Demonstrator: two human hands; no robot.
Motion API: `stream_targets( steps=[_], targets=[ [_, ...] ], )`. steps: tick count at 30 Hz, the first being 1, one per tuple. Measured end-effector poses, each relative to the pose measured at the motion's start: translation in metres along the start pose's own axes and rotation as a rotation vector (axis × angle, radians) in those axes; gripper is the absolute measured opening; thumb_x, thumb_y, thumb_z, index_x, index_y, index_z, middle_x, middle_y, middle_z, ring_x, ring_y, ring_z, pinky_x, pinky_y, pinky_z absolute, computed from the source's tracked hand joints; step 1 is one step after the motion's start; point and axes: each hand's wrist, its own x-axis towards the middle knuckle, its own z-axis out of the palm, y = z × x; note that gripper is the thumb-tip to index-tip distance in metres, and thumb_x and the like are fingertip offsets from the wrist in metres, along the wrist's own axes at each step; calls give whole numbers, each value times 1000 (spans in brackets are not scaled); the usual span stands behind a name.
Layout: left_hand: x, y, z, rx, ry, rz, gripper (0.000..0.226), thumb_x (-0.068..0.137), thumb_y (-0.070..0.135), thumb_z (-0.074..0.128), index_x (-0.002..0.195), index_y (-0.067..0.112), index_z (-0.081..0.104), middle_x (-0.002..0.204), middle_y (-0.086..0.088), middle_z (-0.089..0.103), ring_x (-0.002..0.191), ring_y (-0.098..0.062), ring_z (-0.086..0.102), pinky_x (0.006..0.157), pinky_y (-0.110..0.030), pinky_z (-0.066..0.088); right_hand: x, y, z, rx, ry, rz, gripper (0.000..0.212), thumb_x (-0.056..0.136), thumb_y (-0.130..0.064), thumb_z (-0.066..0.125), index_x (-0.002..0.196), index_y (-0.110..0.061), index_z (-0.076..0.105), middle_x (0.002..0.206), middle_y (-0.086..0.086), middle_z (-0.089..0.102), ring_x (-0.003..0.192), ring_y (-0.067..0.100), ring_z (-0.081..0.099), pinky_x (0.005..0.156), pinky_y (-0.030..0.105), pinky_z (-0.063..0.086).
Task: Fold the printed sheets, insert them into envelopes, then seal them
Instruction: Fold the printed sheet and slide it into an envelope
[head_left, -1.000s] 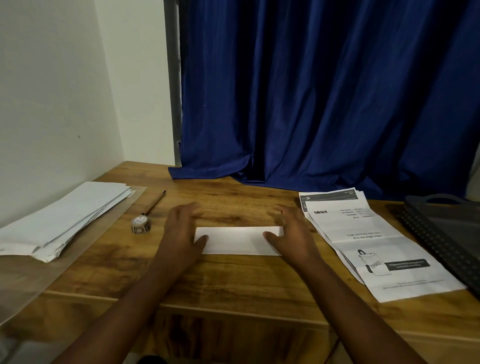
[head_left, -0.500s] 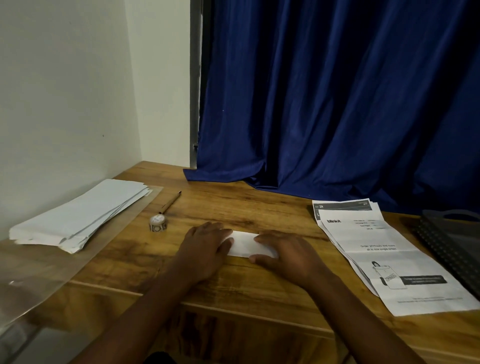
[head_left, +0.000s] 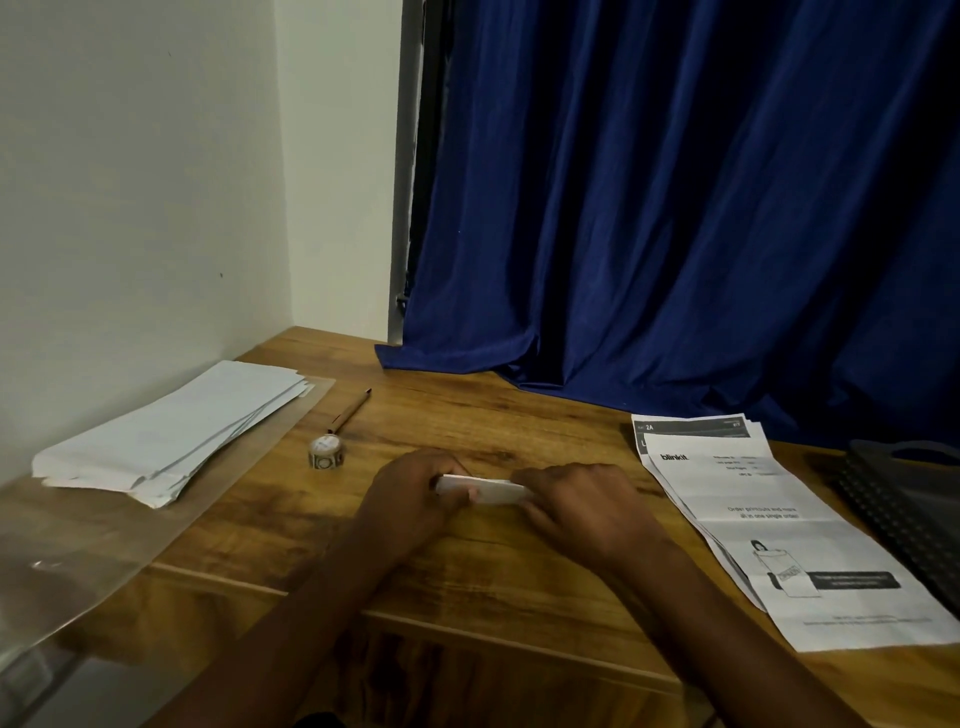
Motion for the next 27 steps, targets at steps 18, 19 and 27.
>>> stream_targets(
  steps=[18,19,27],
  targets=[
    [-3,4,-7,-133,234,84,10,100,22,63,99,22,73,88,12,70,86,-5,65,70,-17,48,-12,36,2,226,-27,207,54,97,-69,21,110,-40,64,79,-14,66,71,3,59,64,30,50],
    [-3,4,-7,-130,235,116,10,100,20,63,101,21,74,91,13,70,88,-5,65,73,-18,50,-11,36,-1,215,-24,199,53,96,-69,23,115,-41,63,85,-14,69,75,4,61,67,32,53],
    [-3,4,-7,-165,247,205,18,98,30,60,110,23,71,107,12,68,102,-7,65,85,-29,55,15,17,-20,265,-3,46,29,99,-52,51,120,-41,68,99,-15,74,87,5,64,70,31,49]
  ],
)
